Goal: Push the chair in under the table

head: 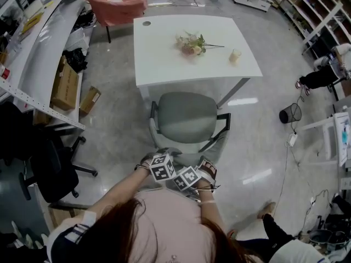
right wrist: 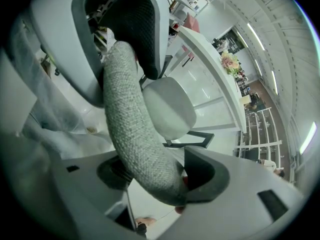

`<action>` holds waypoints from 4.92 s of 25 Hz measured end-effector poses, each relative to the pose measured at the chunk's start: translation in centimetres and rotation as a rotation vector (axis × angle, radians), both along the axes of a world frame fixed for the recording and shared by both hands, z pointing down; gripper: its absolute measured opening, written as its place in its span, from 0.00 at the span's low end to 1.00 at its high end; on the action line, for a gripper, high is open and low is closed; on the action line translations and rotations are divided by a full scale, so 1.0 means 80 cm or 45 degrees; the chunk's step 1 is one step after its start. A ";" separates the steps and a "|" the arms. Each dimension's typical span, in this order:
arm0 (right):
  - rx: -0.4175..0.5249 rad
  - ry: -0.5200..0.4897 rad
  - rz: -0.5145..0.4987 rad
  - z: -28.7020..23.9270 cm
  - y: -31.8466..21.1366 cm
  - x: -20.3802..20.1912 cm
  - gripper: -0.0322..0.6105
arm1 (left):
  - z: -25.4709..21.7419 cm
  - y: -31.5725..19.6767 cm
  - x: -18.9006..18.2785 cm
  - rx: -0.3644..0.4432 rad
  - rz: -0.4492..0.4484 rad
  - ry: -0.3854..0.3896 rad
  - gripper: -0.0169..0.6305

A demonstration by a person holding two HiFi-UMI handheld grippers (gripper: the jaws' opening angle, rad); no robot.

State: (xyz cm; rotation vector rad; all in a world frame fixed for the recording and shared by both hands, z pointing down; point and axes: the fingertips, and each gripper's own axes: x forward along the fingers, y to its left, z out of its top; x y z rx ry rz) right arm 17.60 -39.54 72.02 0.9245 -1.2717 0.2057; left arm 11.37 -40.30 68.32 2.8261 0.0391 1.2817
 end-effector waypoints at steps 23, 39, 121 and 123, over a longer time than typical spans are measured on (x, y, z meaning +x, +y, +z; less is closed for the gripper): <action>0.022 -0.009 -0.070 0.001 -0.091 0.069 0.49 | 0.001 -0.085 0.068 0.001 -0.091 -0.015 0.38; 0.036 0.002 -0.166 0.005 -0.169 0.124 0.50 | 0.005 -0.158 0.122 0.020 -0.191 -0.003 0.38; -0.089 0.064 -0.189 0.019 -0.386 0.200 0.53 | 0.002 -0.374 0.189 0.018 -0.172 -0.002 0.34; -0.077 0.069 -0.182 0.017 -0.391 0.202 0.53 | 0.001 -0.377 0.190 0.019 -0.170 -0.002 0.34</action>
